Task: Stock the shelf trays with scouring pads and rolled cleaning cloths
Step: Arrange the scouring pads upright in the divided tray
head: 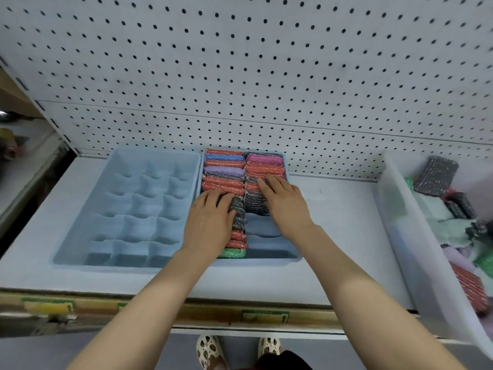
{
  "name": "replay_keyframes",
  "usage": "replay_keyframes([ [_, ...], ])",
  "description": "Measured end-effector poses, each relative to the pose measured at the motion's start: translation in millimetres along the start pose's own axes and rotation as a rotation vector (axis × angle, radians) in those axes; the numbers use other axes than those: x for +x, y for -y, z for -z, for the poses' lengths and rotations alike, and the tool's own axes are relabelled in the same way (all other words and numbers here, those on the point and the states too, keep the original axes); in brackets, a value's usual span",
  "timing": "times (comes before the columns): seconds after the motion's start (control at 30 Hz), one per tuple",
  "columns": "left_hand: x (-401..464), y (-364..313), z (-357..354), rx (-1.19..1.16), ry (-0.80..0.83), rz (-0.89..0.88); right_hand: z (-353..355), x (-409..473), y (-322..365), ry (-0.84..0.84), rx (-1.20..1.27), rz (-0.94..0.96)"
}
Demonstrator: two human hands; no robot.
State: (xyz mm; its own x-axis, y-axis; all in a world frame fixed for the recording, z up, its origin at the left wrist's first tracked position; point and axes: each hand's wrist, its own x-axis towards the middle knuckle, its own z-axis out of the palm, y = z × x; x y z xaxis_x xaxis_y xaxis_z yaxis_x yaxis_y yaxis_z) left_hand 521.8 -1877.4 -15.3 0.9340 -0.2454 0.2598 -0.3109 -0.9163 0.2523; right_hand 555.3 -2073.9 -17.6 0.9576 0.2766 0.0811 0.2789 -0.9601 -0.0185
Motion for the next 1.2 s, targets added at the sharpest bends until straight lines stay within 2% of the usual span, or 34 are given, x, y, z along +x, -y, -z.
replay_keyframes([
  [0.23, 12, -32, 23, -0.046, 0.017, -0.021, 47, -50, -32, -0.117, 0.142, -0.094],
  [0.4, 19, -113, 27, -0.244, 0.039, -0.186, 83, -125, -103, -0.153, 0.253, -0.294],
  [0.53, 24, -208, 15, -0.377, 0.07, -0.278, 107, -203, -179, -0.292, 0.246, -0.435],
  [0.63, 25, -290, 2, -0.417, 0.147, -0.34, 112, -256, -253, -0.193, 0.154, -0.575],
  [0.73, 25, -360, -18, -0.408, 0.238, -0.456, 107, -289, -322, -0.044, 0.074, -0.607],
  [0.8, 27, -393, -35, -0.323, 0.367, -0.506, 100, -293, -356, 0.099, 0.017, -0.603],
  [0.87, 30, -415, -49, -0.152, 0.549, -0.514, 97, -287, -374, 0.263, -0.015, -0.606],
  [0.9, 31, -422, -54, -0.065, 0.622, -0.514, 95, -283, -378, 0.294, -0.034, -0.592],
  [1.0, 33, -435, -61, 0.145, 0.753, -0.479, 92, -277, -383, 0.287, -0.039, -0.541],
  [1.07, 34, -436, -61, 0.173, 0.785, -0.468, 91, -277, -382, 0.286, -0.021, -0.541],
  [1.13, 33, -437, -58, 0.069, 0.784, -0.401, 97, -280, -382, 0.259, 0.048, -0.552],
  [1.2, 35, -436, -54, -0.124, 0.689, -0.286, 110, -288, -384, 0.127, 0.178, -0.584],
])
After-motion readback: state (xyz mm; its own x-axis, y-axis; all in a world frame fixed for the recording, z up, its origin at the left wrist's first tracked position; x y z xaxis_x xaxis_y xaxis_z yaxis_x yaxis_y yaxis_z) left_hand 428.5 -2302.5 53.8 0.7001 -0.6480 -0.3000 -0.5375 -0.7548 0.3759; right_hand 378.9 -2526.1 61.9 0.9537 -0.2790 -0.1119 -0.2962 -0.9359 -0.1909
